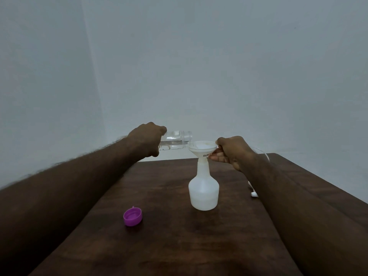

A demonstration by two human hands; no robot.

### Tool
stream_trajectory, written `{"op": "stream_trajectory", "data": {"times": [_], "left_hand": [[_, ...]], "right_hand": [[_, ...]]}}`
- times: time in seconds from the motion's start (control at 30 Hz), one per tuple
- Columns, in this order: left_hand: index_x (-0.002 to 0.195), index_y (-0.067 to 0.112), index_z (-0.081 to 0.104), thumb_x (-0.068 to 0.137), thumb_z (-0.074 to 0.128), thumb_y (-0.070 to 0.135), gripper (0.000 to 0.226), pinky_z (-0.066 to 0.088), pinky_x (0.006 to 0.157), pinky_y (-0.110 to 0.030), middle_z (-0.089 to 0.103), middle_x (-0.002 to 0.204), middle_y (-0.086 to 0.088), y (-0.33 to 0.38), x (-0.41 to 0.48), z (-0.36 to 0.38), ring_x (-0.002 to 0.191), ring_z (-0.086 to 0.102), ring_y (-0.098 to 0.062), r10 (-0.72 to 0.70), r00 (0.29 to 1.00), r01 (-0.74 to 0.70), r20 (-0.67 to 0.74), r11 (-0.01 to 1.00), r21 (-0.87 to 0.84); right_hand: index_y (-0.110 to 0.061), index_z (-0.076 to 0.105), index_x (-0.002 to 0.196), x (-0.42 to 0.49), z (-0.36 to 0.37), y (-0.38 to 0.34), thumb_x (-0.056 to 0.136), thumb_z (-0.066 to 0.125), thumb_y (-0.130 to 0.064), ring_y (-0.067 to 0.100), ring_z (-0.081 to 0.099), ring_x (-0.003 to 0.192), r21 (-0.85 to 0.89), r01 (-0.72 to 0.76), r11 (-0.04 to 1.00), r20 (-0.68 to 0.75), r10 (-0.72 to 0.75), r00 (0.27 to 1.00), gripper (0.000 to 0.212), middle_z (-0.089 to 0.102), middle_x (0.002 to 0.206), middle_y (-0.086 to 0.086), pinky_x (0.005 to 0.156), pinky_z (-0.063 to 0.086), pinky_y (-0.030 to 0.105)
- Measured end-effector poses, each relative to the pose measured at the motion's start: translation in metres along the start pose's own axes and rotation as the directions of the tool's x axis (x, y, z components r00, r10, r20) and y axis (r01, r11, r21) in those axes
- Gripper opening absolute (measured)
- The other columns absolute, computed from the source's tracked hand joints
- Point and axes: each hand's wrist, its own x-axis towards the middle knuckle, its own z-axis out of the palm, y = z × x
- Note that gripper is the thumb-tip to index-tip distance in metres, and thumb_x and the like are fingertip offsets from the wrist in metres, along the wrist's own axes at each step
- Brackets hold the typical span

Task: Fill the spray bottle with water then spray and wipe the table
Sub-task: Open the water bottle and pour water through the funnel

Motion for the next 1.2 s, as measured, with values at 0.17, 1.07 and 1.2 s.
{"op": "stream_trajectory", "data": {"times": [0.17, 1.07, 1.2], "left_hand": [[0.133, 0.019, 0.048, 0.074, 0.072, 0.010, 0.064, 0.045, 0.063, -0.031, 0.044, 0.090, -0.002, 0.0000, -0.0001, 0.0002, 0.076, 0.052, -0.024, -0.003, 1.000, 0.002, 0.005, 1.000, 0.005], [0.131, 0.016, 0.049, 0.074, 0.071, 0.007, 0.061, 0.049, 0.065, -0.033, 0.043, 0.080, 0.001, 0.0018, 0.0032, -0.0005, 0.075, 0.053, -0.024, 0.023, 1.000, -0.024, 0.002, 0.998, 0.063], [0.131, 0.017, 0.049, 0.075, 0.071, 0.007, 0.061, 0.047, 0.064, -0.032, 0.055, 0.097, -0.007, 0.0022, 0.0034, -0.0010, 0.078, 0.053, -0.025, 0.022, 1.000, -0.022, 0.002, 0.997, 0.073]], "right_hand": [[0.009, 0.055, 0.104, -0.0003, -0.0003, 0.0002, 0.094, 0.049, -0.002, 0.030, 0.072, 0.063, 0.003, -0.004, 1.000, -0.002, 0.004, 1.000, 0.016, 0.068, 0.090, 0.029, 0.054, 0.061, 0.031], [0.014, 0.054, 0.112, 0.0003, -0.0009, 0.0015, 0.094, 0.048, 0.000, 0.028, 0.072, 0.057, 0.020, -0.001, 1.000, 0.000, 0.001, 1.000, 0.024, 0.068, 0.089, 0.029, 0.052, 0.061, 0.030], [0.014, 0.054, 0.113, 0.0003, -0.0012, 0.0016, 0.094, 0.048, -0.001, 0.029, 0.072, 0.061, 0.012, 0.000, 1.000, -0.002, 0.000, 1.000, 0.024, 0.068, 0.091, 0.030, 0.054, 0.061, 0.031]]}}
